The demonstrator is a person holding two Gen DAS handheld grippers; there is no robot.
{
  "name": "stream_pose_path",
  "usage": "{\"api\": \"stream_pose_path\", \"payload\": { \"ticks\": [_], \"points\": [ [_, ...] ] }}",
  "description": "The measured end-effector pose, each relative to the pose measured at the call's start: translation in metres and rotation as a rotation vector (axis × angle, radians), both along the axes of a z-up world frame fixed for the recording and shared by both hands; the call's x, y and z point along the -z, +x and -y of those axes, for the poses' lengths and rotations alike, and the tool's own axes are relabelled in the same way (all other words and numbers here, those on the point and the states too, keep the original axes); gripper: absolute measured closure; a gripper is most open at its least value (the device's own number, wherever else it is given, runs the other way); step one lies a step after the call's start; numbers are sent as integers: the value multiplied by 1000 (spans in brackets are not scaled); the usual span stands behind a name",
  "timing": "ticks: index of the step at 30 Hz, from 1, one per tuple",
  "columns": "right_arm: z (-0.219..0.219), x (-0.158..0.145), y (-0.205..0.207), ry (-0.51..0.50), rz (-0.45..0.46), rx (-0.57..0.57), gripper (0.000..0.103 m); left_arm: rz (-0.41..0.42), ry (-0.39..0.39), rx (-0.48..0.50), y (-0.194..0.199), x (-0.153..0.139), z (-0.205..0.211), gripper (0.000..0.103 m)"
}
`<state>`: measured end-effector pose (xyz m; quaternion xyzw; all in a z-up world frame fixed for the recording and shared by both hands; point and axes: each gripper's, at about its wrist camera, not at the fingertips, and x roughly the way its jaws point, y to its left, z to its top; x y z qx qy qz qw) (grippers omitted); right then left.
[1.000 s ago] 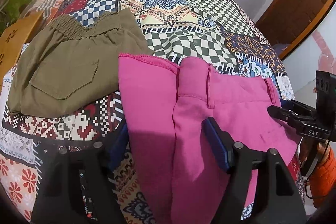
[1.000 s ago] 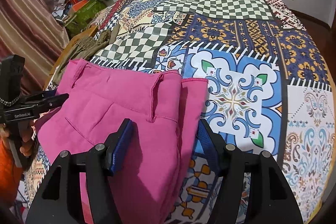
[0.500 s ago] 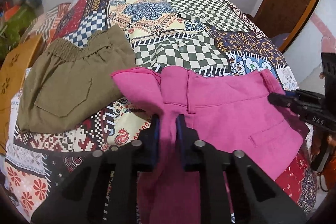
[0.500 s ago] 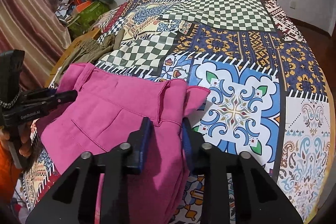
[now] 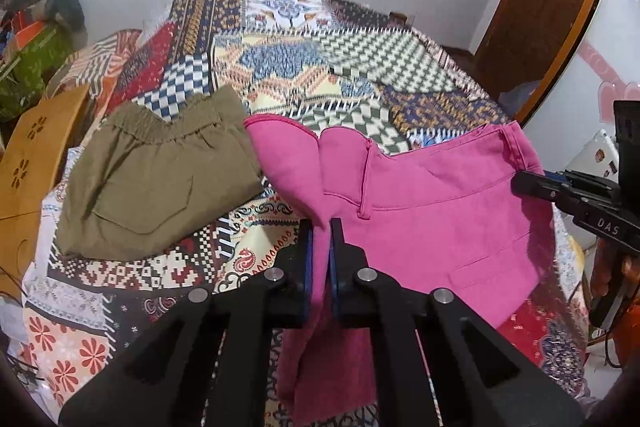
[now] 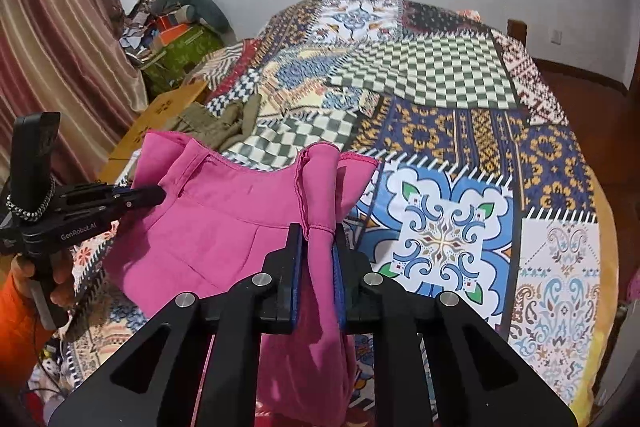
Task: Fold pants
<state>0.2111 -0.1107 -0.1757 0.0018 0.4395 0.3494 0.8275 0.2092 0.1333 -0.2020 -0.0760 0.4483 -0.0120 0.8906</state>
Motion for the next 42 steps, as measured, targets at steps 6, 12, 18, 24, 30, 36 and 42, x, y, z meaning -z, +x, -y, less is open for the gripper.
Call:
{"api": "stream_pose_path", "payload": {
  "ticks": [6, 12, 18, 24, 30, 36, 42],
  "points": [
    [-4, -23, -11, 12, 49, -3, 94, 80, 20, -19, -18, -31, -7, 102],
    [-18, -36, -19, -9, 101, -19, 95, 71, -16, -34, -24, -39, -21, 102],
    [-7, -13, -7, -30, 15, 21, 95, -41, -45, -38, -20, -8, -22, 98],
    [2, 17, 6, -115, -74, 38, 59, -83, -55, -36, -17, 9, -15, 72],
    [14, 31, 7, -104, -119, 59, 52, -85, -49, -41, -7, 11, -11, 56],
    [17, 44, 1, -117, -154, 30, 51, -131, -51, -77, -8, 29, -19, 44],
    [21, 61, 8, -69, -213, 35, 45, -163, -138, -95, -12, 49, -31, 42]
  ]
}}
